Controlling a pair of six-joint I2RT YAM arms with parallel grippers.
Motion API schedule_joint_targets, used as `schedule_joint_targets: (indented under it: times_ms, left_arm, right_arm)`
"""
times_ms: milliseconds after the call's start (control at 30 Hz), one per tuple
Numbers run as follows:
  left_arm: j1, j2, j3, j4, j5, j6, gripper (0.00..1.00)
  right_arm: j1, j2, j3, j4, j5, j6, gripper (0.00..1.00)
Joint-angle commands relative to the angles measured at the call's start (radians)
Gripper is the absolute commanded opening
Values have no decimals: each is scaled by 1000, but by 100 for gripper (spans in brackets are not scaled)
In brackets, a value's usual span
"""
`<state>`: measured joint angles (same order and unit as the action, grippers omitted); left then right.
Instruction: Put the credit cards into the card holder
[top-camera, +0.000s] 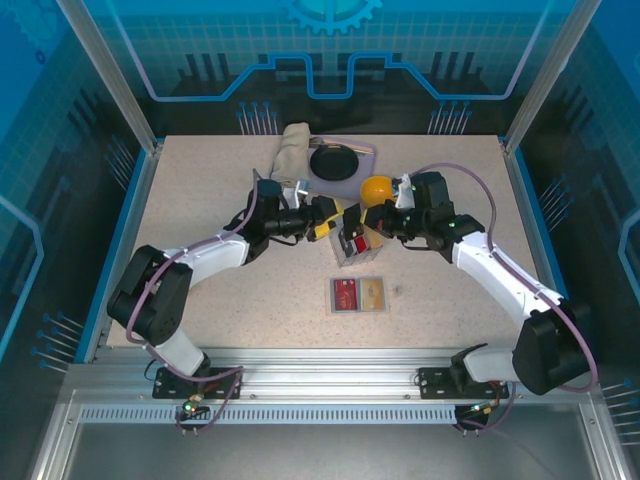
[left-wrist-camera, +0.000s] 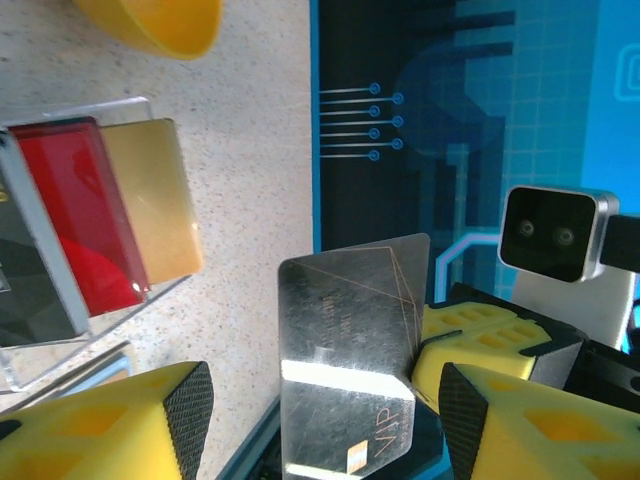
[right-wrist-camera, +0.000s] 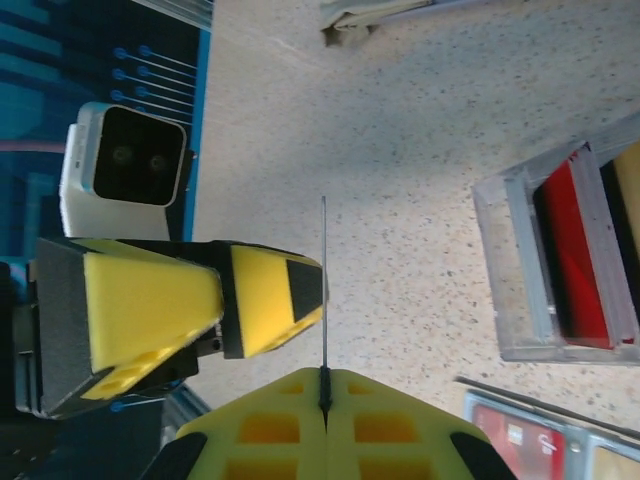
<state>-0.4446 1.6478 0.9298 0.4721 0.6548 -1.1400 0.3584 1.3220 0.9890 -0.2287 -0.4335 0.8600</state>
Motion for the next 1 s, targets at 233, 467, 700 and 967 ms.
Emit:
schedule_joint_targets:
  times_ms: [233,467,700,967]
  left_arm:
    - [-32,18,38,87,57,-33,32]
    - [-31,1,21,107,49,-29,3]
    - [-32,15,13,197,83,-71,0]
    - [-32,48,20,290,130,-133,0]
  right_arm:
    - [-38,-30,-52,120,-93,90,0]
    - [-57,-18,-73,136,-140,88,3]
    - [-96,0,-83,165,-221,73,19]
    - [-104,52,-66,239,-315,88,25]
